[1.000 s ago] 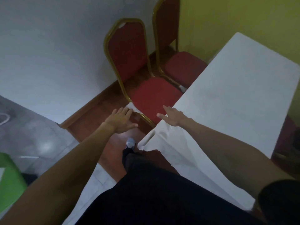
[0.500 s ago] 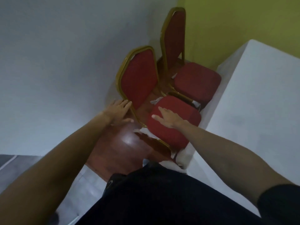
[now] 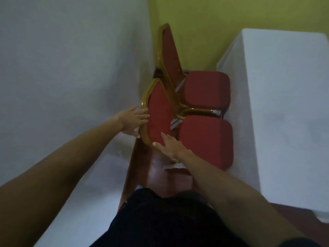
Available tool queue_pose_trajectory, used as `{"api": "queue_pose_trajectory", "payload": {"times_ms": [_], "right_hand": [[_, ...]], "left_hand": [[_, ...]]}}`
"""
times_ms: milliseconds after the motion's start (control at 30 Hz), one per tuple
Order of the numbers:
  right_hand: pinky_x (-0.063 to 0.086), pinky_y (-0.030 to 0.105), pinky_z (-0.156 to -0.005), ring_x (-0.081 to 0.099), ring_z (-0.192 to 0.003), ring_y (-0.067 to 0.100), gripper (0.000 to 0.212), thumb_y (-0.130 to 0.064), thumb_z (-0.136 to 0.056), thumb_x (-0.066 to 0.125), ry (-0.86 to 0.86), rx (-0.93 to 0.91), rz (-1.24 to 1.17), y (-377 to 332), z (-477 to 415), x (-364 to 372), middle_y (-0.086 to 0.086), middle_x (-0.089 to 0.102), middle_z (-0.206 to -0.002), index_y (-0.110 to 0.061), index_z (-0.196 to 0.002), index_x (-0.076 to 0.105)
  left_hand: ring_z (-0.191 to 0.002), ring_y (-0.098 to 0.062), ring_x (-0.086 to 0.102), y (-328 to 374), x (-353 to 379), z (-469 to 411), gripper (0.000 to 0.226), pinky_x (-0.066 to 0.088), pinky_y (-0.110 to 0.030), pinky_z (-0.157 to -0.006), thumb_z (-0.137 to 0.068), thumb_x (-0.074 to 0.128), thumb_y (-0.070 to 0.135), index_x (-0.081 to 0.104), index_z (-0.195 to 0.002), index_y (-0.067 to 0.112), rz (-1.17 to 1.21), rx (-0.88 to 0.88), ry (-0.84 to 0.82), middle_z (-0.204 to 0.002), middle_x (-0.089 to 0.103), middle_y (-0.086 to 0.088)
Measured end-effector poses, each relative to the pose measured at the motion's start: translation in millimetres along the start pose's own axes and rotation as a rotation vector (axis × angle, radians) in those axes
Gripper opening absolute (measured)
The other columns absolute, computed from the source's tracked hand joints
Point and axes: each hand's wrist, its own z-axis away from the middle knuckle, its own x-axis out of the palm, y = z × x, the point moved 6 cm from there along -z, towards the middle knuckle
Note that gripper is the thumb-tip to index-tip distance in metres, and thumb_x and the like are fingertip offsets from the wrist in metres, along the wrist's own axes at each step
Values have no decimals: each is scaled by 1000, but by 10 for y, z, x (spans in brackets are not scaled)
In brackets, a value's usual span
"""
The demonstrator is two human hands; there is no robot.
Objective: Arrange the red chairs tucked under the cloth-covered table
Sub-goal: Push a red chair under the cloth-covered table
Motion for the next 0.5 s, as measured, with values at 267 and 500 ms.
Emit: {"api": "queue_pose_trajectory", "payload": {"times_ms": [267,500], "right_hand": [[22,58,-116,18,-149,35,92,-79,-90,26,184,147,-196,-541,-233,-56,15,13,-165,-21,-159,7],[21,59,-116,19,-149,35,93,-81,-89,21,242,210,-222,-557,-430,-181,16,13,-164,-21,-159,5]], "left_hand": [[-151,-26,0,-611,-5,-267,76,2,-50,-121,-93,18,71,19,-155,28,-108,333,136,-164,14,-3],[-150,-26,13,-1137,-123,-715,101,12,-48,-120,-77,-11,79,27,-153,25,-121,425,198,-161,25,0]]}}
